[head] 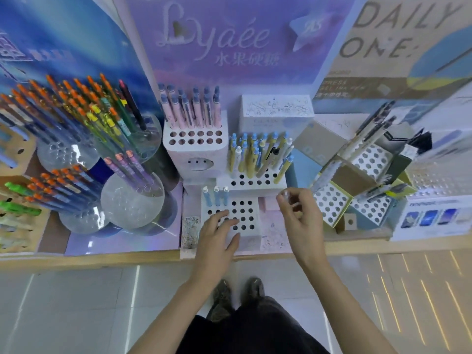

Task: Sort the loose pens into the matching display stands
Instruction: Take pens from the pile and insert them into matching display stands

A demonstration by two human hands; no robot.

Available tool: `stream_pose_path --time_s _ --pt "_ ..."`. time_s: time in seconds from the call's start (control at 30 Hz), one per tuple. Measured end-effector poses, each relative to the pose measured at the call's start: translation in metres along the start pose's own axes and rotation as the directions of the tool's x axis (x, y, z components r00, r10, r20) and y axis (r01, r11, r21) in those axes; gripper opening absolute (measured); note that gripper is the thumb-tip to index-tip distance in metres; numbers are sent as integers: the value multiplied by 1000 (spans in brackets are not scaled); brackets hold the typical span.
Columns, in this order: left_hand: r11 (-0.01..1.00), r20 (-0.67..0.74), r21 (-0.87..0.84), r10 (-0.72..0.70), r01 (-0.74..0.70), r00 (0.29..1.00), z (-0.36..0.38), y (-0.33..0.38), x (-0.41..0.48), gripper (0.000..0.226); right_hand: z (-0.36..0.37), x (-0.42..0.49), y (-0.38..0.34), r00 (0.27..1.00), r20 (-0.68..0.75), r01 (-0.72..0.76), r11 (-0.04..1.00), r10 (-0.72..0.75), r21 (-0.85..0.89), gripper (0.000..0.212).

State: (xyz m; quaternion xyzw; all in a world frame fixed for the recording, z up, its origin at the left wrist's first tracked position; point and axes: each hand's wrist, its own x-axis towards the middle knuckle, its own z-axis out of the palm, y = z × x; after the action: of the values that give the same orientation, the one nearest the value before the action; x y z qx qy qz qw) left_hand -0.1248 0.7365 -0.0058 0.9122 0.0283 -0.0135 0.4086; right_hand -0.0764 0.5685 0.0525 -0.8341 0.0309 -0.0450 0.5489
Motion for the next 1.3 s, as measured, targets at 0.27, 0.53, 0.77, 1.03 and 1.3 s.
stream_pose_path --time_s 0.27,0.53,0.77,1.03,1.3 --pt "984 130 -177 13 10 991 44 66 18 29 -102 12 8 957 -290 20 997 3 77 8" --pt "943 -24 -272 -205 191 978 110 130 38 61 -138 57 20 982 -177 81 994 -67 75 7" --pt "884 -69 -371 -333 286 940 140 132 43 72 -133 71 47 985 29 169 986 -169 1 5" --pt "849 -72 -447 -347 281 935 144 126 43 75 -127 72 52 976 55 211 977 -209 -27 6" --pt "847 -68 -451 -347 281 935 143 125 44 73 -115 76 52 963 183 228 960 -198 -161 11"
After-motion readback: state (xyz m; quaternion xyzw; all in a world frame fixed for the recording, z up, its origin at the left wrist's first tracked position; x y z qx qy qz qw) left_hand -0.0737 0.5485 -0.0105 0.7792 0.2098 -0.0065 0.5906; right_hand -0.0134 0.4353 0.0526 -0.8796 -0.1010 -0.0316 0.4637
